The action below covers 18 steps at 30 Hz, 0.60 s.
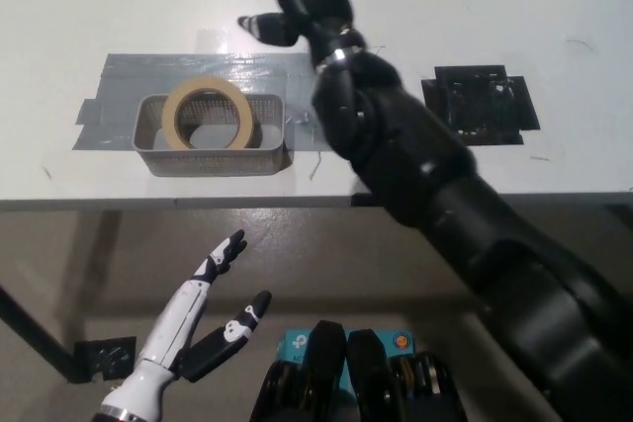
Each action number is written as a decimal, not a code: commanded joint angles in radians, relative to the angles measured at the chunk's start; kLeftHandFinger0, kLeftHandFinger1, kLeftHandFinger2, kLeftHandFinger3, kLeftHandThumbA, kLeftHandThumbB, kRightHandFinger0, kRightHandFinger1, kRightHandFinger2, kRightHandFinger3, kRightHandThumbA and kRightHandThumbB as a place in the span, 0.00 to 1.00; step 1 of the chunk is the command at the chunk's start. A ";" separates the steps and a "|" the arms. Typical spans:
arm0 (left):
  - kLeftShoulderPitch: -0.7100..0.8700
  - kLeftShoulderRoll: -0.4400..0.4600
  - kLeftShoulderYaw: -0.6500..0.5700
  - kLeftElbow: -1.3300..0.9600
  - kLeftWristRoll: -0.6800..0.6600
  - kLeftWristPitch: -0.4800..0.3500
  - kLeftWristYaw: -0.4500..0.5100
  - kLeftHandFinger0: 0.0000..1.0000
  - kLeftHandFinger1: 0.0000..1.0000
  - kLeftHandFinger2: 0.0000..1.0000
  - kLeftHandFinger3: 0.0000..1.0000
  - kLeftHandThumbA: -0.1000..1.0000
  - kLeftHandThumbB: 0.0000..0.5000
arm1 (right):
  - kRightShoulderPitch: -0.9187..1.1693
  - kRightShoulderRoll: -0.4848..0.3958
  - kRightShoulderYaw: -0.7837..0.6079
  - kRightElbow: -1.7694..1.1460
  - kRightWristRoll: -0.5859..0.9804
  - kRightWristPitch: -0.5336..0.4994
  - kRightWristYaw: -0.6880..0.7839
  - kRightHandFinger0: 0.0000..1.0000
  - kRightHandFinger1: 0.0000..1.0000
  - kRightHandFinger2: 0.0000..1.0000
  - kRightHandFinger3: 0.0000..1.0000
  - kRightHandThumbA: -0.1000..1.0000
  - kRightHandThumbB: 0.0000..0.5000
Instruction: The robot picks the tape placed on the black area with right hand and places it in the small grey container.
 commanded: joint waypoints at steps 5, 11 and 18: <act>-0.076 -0.004 0.063 0.007 -0.064 -0.025 0.025 1.00 1.00 1.00 1.00 0.86 0.28 | 0.249 -0.366 -0.239 -1.064 0.308 0.111 0.357 1.00 1.00 1.00 1.00 1.00 0.64; -0.098 -0.009 0.077 0.032 -0.074 -0.007 0.030 1.00 1.00 1.00 1.00 0.93 0.26 | 0.448 -0.435 -0.308 -1.300 0.376 0.165 0.354 1.00 1.00 1.00 1.00 1.00 0.67; -0.135 -0.020 0.093 0.068 -0.095 -0.015 0.042 1.00 1.00 1.00 1.00 0.94 0.29 | 0.654 -0.460 -0.338 -1.499 0.484 0.143 0.305 1.00 1.00 1.00 1.00 1.00 0.64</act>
